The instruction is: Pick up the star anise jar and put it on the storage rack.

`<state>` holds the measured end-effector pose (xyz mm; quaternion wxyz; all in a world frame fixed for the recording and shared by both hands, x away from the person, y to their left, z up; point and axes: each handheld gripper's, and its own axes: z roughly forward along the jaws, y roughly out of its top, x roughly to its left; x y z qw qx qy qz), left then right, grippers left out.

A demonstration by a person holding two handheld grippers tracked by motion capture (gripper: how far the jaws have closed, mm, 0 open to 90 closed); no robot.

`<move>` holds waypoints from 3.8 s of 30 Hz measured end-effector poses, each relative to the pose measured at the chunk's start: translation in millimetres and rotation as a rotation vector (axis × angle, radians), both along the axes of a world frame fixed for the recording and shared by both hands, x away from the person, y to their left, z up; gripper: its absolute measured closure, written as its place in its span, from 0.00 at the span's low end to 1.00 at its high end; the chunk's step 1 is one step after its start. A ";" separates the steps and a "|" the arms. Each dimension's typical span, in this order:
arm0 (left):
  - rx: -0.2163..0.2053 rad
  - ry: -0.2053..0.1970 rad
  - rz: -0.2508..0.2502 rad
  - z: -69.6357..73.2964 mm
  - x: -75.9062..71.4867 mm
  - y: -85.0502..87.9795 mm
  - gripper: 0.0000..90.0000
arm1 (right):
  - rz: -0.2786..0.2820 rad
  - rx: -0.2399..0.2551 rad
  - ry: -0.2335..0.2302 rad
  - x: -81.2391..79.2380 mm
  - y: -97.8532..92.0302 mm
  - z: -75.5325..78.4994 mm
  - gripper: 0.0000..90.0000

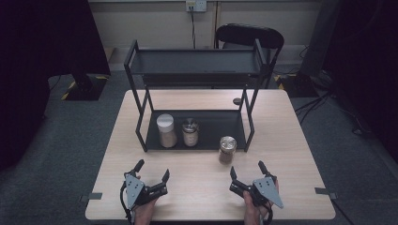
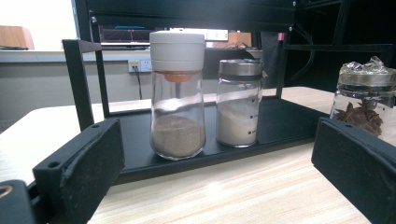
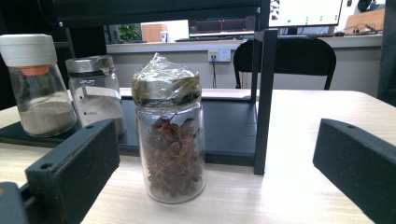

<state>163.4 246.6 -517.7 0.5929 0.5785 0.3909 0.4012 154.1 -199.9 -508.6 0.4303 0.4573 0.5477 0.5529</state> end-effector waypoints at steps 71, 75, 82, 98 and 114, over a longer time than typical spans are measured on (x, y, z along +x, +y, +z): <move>0.000 0.001 -0.007 0.2 0.5 1.1 0.02 | 0.117 -0.015 0.066 31.1 -6.2 53.5 0.04; 0.001 0.001 -0.007 0.2 0.5 1.2 0.02 | 0.122 -0.023 0.064 34.5 -6.8 57.9 0.04; 0.000 0.001 -0.007 0.2 0.5 1.2 0.02 | 0.137 -0.033 0.068 41.2 -3.9 63.6 0.04; 0.000 0.000 -0.006 0.1 0.4 1.1 0.02 | 0.171 -0.051 0.070 54.7 -0.1 71.5 0.07; 0.000 0.000 -0.006 0.1 0.3 1.0 0.02 | 0.183 -0.060 0.118 73.3 7.4 72.6 0.05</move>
